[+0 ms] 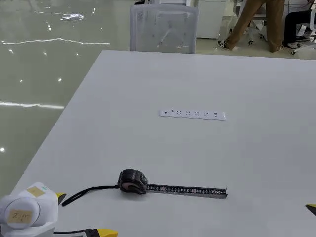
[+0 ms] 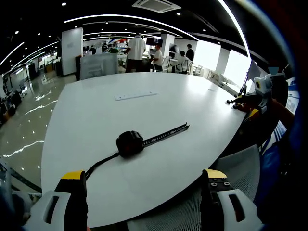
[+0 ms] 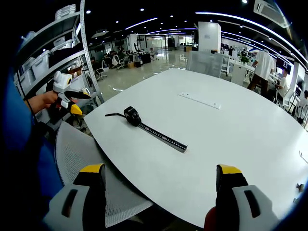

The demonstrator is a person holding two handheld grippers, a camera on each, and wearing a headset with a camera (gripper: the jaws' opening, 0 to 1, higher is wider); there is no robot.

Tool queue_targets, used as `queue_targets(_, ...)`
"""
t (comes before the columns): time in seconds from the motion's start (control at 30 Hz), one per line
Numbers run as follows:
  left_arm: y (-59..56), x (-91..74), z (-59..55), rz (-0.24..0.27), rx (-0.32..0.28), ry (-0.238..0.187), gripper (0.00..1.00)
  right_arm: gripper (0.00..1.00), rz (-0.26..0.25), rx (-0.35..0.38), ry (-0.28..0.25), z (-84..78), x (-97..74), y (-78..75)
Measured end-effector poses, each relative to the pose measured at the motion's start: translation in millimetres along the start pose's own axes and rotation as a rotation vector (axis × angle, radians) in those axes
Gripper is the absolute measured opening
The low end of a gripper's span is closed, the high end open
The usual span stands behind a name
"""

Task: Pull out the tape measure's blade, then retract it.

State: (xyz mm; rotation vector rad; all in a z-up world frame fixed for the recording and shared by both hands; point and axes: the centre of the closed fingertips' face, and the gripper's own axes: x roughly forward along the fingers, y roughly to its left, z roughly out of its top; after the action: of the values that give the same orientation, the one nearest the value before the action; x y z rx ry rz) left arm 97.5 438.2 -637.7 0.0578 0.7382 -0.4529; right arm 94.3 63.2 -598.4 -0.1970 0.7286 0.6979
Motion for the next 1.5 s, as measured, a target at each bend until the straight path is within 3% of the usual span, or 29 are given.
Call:
queue_targets(0.6, -1.5, -4.9, 3.4, 0.018, -0.015, 0.014, 1.00, 0.97, -0.016, 0.015, 0.006, 1.9, -16.6, 1.5)
queue_targets(0.87, -2.0, 1.1, 7.9, 0.023, -0.021, 0.006, 1.00, 0.97, -0.011, 0.015, 0.010, 1.2, -12.2, -0.1)
queue_targets(1.13, 0.8, 7.1, -0.1, 0.036, -0.039, 0.017, 1.00, 0.97, 0.000, 0.011, 0.024, -0.2, -5.2, 0.5)
queue_targets(1.5, 4.4, 14.0, -1.4, 0.051, -0.055, 0.018, 1.00, 0.97, 0.018, -0.004, 0.042, -1.1, 6.1, 0.9)
